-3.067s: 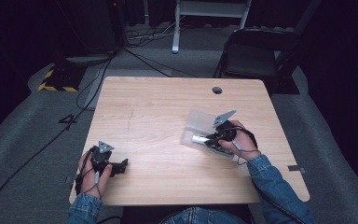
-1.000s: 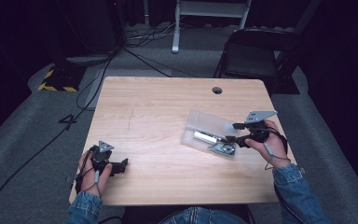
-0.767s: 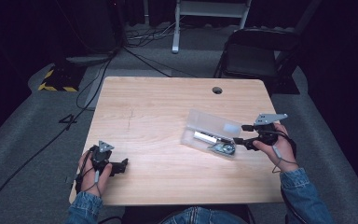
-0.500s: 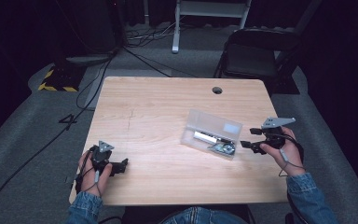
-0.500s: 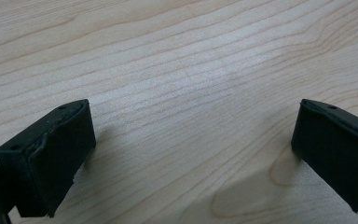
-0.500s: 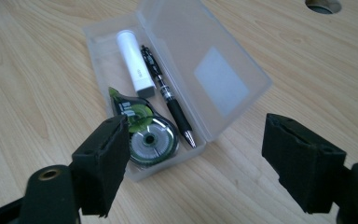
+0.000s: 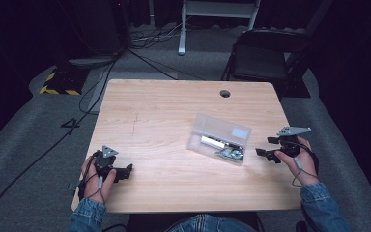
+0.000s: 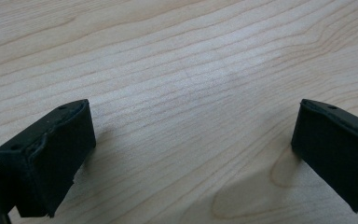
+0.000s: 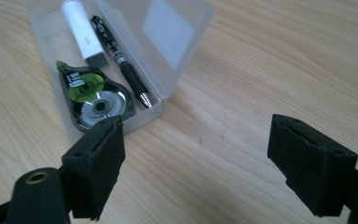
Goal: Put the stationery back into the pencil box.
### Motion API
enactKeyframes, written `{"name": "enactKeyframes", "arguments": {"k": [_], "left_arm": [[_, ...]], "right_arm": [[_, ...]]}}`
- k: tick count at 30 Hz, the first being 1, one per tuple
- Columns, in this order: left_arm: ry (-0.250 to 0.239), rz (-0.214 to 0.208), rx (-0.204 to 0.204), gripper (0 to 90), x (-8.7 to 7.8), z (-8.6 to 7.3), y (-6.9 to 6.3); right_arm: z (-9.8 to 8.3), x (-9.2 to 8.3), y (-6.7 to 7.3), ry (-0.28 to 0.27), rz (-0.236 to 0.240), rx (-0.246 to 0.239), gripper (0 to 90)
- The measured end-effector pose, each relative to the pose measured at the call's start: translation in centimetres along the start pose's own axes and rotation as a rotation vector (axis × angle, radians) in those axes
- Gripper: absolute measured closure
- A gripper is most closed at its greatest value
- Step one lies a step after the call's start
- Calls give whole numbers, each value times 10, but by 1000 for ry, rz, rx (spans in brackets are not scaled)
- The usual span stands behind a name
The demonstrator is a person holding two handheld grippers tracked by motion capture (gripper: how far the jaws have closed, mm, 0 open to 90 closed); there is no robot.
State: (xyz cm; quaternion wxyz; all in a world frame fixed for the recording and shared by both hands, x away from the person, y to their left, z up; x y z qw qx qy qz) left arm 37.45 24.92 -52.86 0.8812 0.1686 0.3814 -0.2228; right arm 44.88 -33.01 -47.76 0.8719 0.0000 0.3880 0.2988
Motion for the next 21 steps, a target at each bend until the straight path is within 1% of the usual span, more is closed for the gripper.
{"name": "enactKeyframes", "arguments": {"k": [2,5,6,7,10,12,15,17,19,21], "left_arm": [[0,0,-2,0,0,0,0],[0,0,-1,0,0,0,0],[0,0,-2,0,0,0,0],[0,0,-1,0,0,0,0],[0,-2,-3,0,0,0,0],[0,-2,-3,0,0,0,0],[-1,-2,-4,0,0,0,0],[-1,-2,-3,0,0,0,0],[0,-1,0,0,0,0,0],[-1,-2,-1,0,1,0,0]], "right_arm": [[-3,2,-4,6,-15,6,192],[-8,7,-12,13,-31,38,184],[-8,7,-12,13,-31,38,184],[-11,9,-15,16,-39,52,183],[-18,15,-22,28,-69,76,182],[-21,18,-26,33,-80,87,181],[-25,22,-29,36,-96,87,175],[-26,23,-30,20,-108,78,174],[-26,24,-31,2,-112,89,169],[-27,25,-31,-5,-126,76,157]]}}
Point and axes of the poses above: each handheld gripper's, and its own axes: x roughly forward along the jaws, z roughly out of its top, y roughly to its left, the point moved 3 cm from there along x, roughly forward along the jaws, and after that the axes turned 13 degrees about x, right-handed, at the moved point
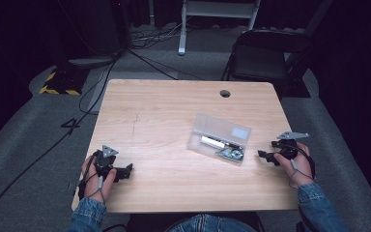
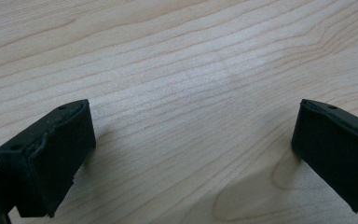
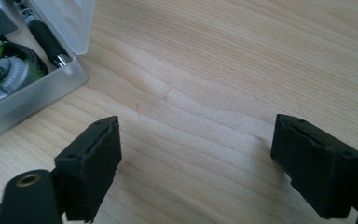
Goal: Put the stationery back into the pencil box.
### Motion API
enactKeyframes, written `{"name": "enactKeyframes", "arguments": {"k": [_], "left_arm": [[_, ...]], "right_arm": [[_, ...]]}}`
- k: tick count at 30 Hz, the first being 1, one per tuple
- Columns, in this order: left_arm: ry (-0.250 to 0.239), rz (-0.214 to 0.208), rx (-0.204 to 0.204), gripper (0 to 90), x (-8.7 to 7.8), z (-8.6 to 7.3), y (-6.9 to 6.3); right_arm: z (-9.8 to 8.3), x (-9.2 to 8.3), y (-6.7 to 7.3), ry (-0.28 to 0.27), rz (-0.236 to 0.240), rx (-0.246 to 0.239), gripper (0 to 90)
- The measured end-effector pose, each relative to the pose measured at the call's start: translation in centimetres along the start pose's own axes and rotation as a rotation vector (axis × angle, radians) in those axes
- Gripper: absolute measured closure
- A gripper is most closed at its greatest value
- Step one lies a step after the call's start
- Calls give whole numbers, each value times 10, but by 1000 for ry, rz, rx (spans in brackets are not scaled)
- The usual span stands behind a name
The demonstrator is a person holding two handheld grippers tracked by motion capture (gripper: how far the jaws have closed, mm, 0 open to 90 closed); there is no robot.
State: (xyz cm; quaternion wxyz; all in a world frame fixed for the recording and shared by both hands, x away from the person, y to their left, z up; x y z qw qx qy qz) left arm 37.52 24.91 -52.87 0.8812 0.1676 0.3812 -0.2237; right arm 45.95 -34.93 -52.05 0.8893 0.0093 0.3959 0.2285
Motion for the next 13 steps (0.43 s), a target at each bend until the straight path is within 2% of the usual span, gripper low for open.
{"name": "enactKeyframes", "arguments": {"k": [2,4,6,13], "left_arm": [[1,1,1,0,0,0,0],[1,1,1,0,0,0,0],[0,-1,1,0,0,0,0],[1,1,0,0,0,0,0]], "right_arm": [[-1,2,1,-6,-20,-41,129],[-1,6,3,-21,-32,-22,61],[0,8,4,-11,-34,-29,34],[0,9,4,-5,-37,-29,15]]}}
Point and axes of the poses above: each handheld gripper's, and its own axes: x roughly forward along the jaws, z roughly out of its top, y roughly to its left, the point moved 3 cm from there along x, roughly forward along the jaws, and after that the axes turned 13 degrees about x, right-handed, at the moved point
